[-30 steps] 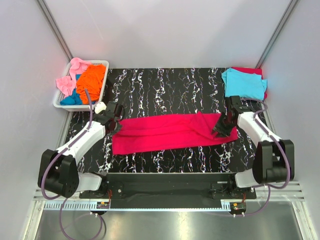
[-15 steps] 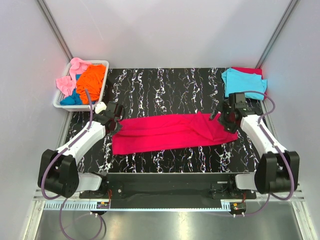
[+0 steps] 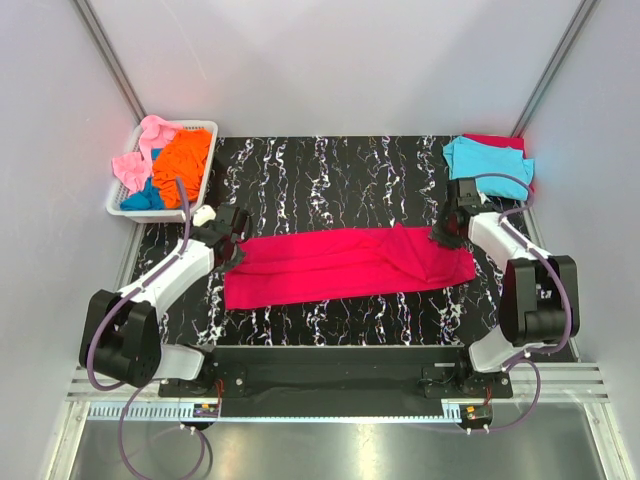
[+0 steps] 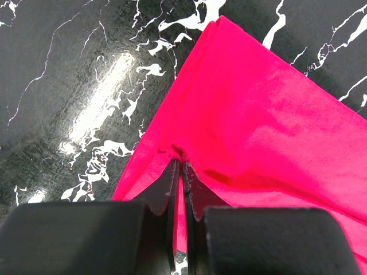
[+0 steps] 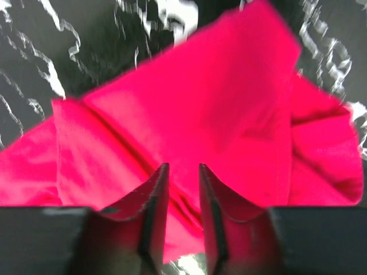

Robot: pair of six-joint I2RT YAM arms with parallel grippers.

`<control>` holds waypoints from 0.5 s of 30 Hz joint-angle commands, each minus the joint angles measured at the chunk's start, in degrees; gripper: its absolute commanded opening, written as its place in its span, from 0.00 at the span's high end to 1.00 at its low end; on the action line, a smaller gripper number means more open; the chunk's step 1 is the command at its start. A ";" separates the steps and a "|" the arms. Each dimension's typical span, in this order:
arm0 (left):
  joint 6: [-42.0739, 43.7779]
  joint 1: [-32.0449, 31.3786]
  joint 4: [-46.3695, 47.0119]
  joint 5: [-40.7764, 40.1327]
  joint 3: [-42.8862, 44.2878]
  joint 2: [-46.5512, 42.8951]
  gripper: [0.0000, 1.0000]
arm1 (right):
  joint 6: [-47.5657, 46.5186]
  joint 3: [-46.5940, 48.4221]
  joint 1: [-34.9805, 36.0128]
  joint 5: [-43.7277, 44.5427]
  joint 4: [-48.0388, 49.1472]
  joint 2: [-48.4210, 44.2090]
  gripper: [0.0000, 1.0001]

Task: Fold and stack the t-shirts
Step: Fold the tshirt

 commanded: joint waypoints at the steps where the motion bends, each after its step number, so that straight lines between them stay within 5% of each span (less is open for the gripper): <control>1: 0.61 -0.22 1.94 -0.14 2.40 -0.15 0.93 | -1.39 4.15 -0.75 5.48 2.43 0.86 0.72; 4: 0.79 -0.22 2.02 0.12 2.23 -0.24 0.93 | -1.83 5.65 -2.16 2.95 2.52 2.35 0.89; 7: 0.96 -0.22 2.20 0.04 2.23 -0.33 0.93 | -2.62 6.45 -2.16 -2.22 3.13 3.14 0.91; 15: 0.88 -0.22 2.46 0.12 1.79 -0.33 0.93 | -4.73 5.40 -2.25 -16.20 7.26 5.43 0.49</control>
